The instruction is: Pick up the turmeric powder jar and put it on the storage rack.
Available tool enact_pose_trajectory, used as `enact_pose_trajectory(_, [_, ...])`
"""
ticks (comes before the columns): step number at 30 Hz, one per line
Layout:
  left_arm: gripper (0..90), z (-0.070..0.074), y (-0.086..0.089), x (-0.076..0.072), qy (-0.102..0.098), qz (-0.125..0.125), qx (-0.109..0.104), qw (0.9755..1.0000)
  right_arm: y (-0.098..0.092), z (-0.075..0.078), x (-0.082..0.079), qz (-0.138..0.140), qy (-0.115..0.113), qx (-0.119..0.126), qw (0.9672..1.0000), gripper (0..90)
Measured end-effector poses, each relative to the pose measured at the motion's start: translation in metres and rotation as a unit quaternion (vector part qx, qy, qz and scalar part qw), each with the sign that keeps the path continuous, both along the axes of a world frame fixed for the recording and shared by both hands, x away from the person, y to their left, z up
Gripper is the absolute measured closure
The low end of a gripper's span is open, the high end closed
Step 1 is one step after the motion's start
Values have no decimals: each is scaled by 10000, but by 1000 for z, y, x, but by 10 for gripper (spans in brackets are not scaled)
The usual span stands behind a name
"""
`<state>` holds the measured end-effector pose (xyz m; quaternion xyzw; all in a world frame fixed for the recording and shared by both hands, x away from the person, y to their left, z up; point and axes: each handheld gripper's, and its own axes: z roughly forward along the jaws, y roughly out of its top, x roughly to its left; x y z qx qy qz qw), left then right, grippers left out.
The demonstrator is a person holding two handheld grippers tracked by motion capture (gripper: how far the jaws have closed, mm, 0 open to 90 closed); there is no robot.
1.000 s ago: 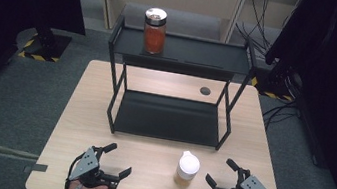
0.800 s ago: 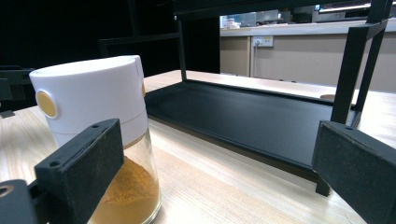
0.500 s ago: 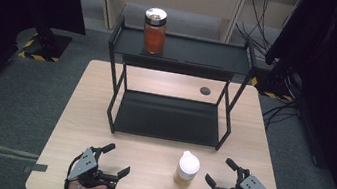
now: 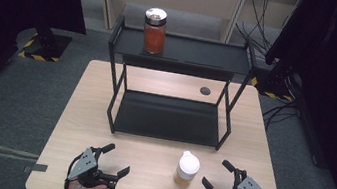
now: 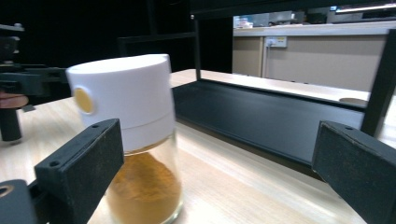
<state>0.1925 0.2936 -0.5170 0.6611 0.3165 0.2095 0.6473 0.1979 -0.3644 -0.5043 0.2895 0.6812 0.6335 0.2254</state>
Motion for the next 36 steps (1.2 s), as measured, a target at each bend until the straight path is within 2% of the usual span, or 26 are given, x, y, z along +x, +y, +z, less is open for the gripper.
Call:
enact_pose_trajectory(9, [20, 0, -1, 2, -21, -59, 21, 10000, 12, 4, -8, 247, -80, -87, 9996, 27])
enact_pose_trajectory(14, [20, 0, -1, 2, -9, -66, 42, 10000, 24, 6, -6, 360, -75, -146, 9992, 26])
enact_pose_trajectory(23, [20, 0, -1, 2, -3, -77, 45, 10000, 44, 7, -2, 385, 35, -222, 9990, 24])
enact_pose_trajectory(30, [21, 0, -1, 2, 2, -80, 47, 10000, 61, 10, -2, 287, 51, -411, 9987, 29])
enact_pose_trajectory(36, [21, -1, 0, 2, 5, -84, 23, 10000, 70, 11, -1, 171, 80, -564, 9982, 88])
